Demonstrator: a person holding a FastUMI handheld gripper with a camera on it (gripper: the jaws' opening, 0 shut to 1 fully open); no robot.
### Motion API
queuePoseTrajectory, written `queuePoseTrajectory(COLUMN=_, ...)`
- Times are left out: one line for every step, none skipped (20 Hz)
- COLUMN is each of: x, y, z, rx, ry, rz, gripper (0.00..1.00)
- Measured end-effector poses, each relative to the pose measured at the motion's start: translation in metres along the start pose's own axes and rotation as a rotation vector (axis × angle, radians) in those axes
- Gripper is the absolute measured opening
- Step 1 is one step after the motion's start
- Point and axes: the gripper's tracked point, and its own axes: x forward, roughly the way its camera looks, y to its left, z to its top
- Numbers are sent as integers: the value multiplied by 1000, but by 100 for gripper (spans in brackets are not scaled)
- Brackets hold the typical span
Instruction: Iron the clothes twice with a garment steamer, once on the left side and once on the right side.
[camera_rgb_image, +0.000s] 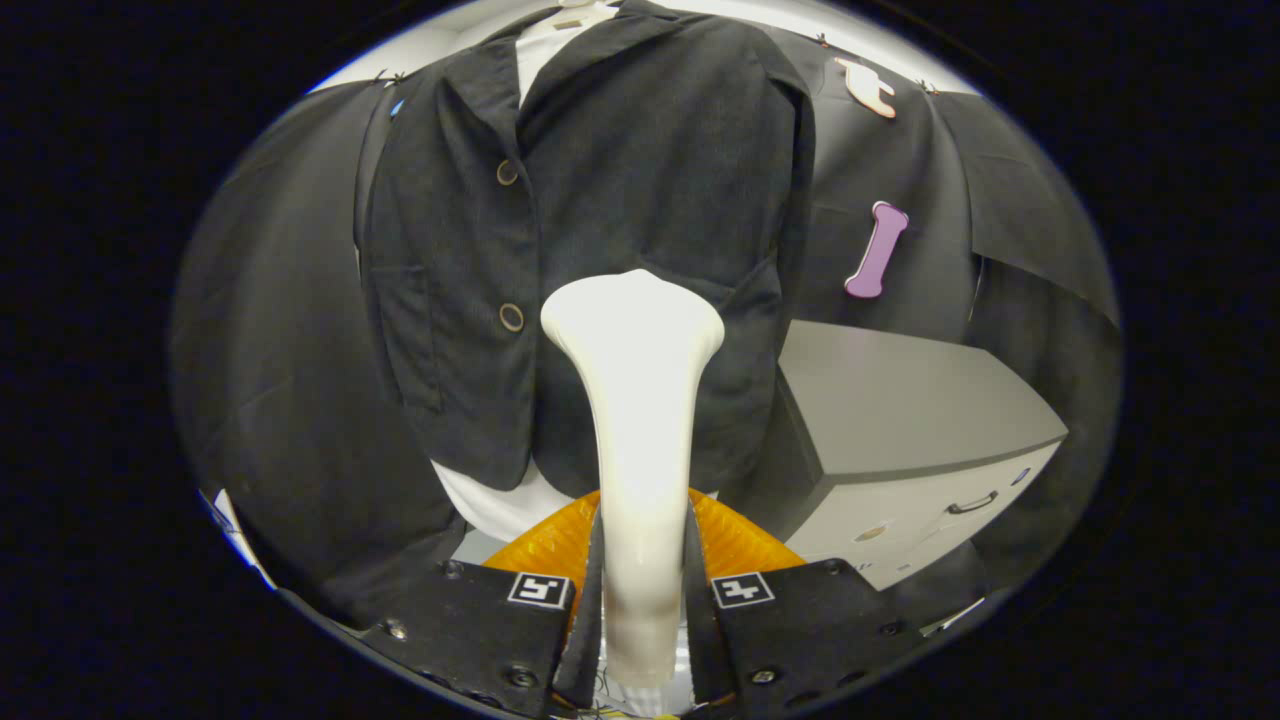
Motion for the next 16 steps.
queuePoseTrajectory(x=3, y=0, z=-6, rx=4, ry=10, rz=-4, gripper=38)
queuePoseTrajectory(x=6, y=0, z=-14, rx=3, ry=20, rz=-7, gripper=38)
queuePoseTrajectory(x=9, y=0, z=-20, rx=5, ry=30, rz=-5, gripper=38)
queuePoseTrajectory(x=10, y=2, z=-27, rx=4, ry=42, rz=-3, gripper=38)
queuePoseTrajectory(x=11, y=1, z=-32, rx=5, ry=51, rz=-3, gripper=38)
queuePoseTrajectory(x=11, y=-1, z=-38, rx=3, ry=60, rz=-4, gripper=38)
queuePoseTrajectory(x=12, y=-2, z=-42, rx=2, ry=67, rz=-3, gripper=38)
queuePoseTrajectory(x=12, y=-2, z=-46, rx=0, ry=75, rz=-3, gripper=38)
queuePoseTrajectory(x=13, y=-3, z=-50, rx=-2, ry=81, rz=-4, gripper=38)
queuePoseTrajectory(x=12, y=-3, z=-53, rx=-5, ry=87, rz=-4, gripper=38)
queuePoseTrajectory(x=10, y=-3, z=-53, rx=-2, ry=91, rz=-3, gripper=38)
queuePoseTrajectory(x=8, y=-3, z=-52, rx=3, ry=87, rz=-1, gripper=38)
queuePoseTrajectory(x=5, y=-3, z=-47, rx=3, ry=78, rz=-2, gripper=38)
queuePoseTrajectory(x=-1, y=-5, z=-40, rx=8, ry=64, rz=-5, gripper=38)
queuePoseTrajectory(x=-7, y=-5, z=-29, rx=21, ry=39, rz=-5, gripper=38)
queuePoseTrajectory(x=-13, y=-6, z=-17, rx=26, ry=17, rz=-3, gripper=38)
